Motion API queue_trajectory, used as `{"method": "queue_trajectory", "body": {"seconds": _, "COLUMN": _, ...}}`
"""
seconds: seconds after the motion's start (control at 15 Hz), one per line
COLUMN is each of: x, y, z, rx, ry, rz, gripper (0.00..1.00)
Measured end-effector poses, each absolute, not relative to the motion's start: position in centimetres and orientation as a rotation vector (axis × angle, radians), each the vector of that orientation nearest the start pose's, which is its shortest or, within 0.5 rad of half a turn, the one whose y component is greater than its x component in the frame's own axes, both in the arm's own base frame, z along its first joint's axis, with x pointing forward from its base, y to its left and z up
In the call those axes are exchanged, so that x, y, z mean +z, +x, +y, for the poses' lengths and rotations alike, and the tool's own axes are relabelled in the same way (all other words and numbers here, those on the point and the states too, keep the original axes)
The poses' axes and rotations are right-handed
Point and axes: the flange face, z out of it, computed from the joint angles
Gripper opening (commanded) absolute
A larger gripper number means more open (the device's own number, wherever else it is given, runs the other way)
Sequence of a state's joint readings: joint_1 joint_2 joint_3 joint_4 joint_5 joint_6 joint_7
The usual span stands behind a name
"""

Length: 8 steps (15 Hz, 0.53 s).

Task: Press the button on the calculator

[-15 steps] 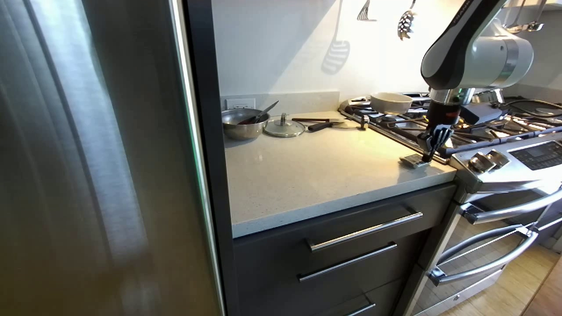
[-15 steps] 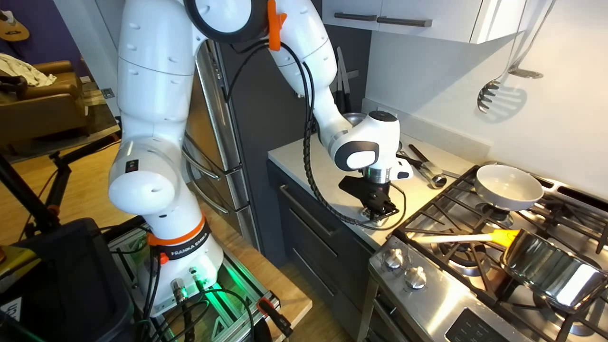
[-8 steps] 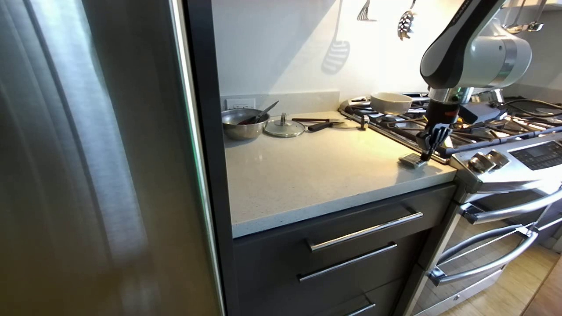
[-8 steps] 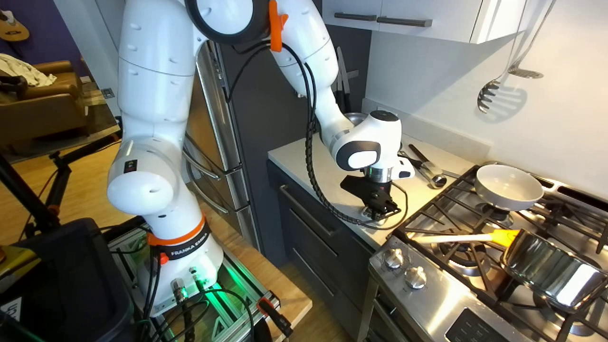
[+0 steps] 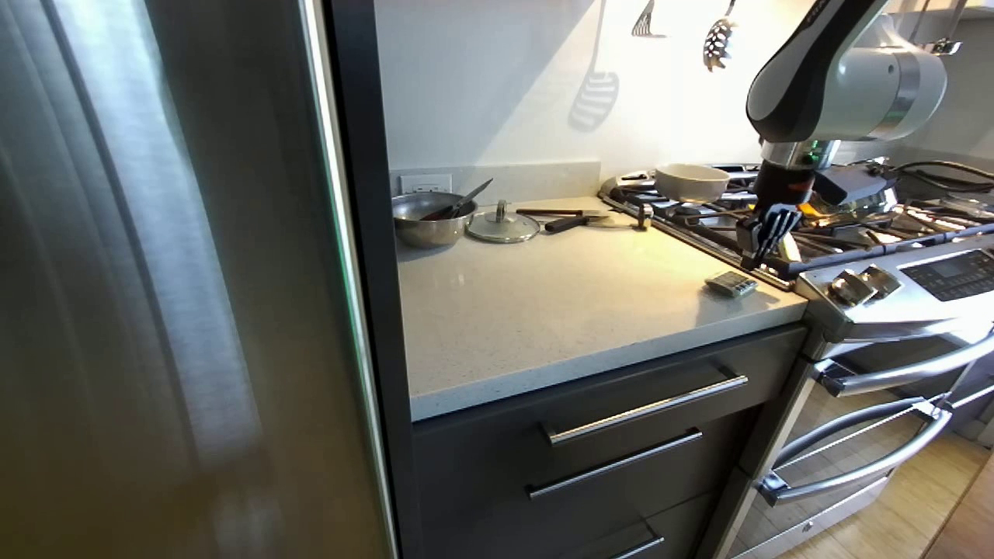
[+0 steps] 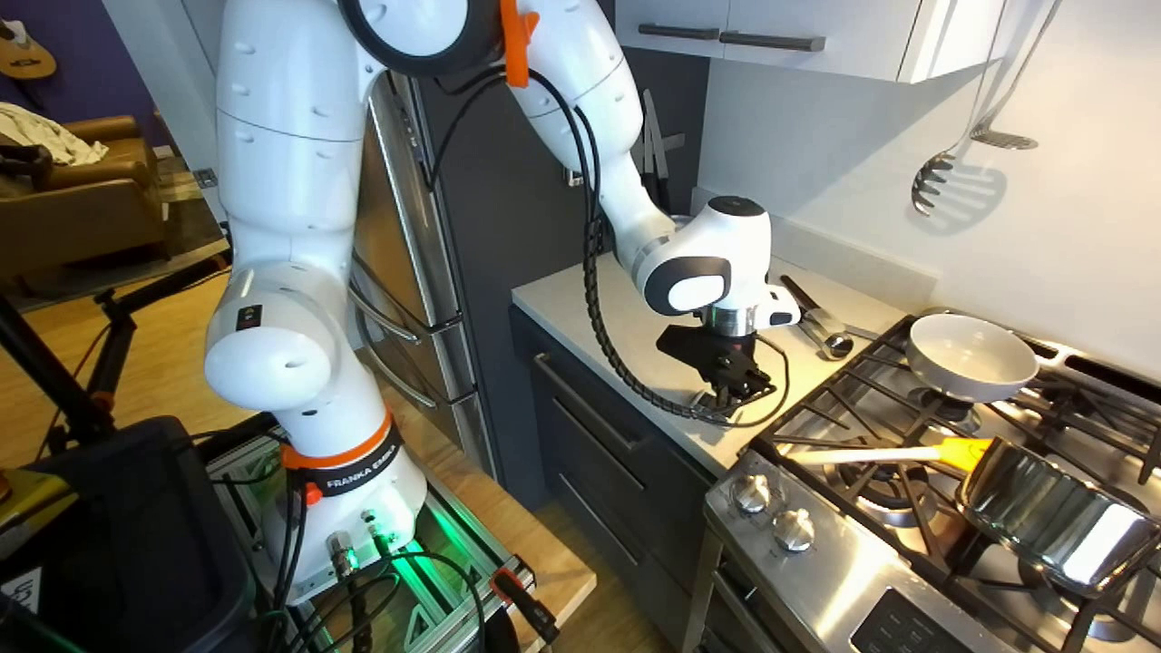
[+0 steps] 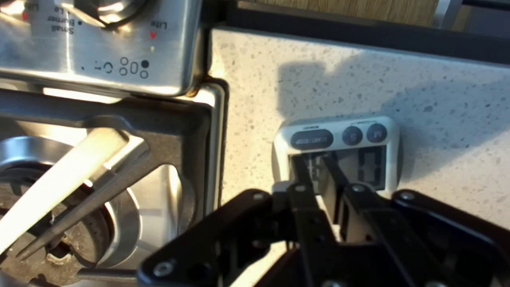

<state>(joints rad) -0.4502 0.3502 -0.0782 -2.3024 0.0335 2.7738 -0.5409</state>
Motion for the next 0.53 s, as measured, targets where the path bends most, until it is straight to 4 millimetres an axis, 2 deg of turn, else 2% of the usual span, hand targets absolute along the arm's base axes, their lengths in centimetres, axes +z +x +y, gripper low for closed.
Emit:
{"method": "queue_trajectory", "body": {"seconds": 0.47, "x": 22.2, "y": 46.8, "z": -27.5, "rx": -0.199, "ry": -3.223, "rz": -0.044, "gripper": 1.00}}
{"method": "queue_trajectory", "body": {"seconds": 0.53, "x": 22.3, "y": 46.8, "z": -27.6, "rx": -0.203, "ry": -3.224, "rz": -0.051, "gripper": 1.00}}
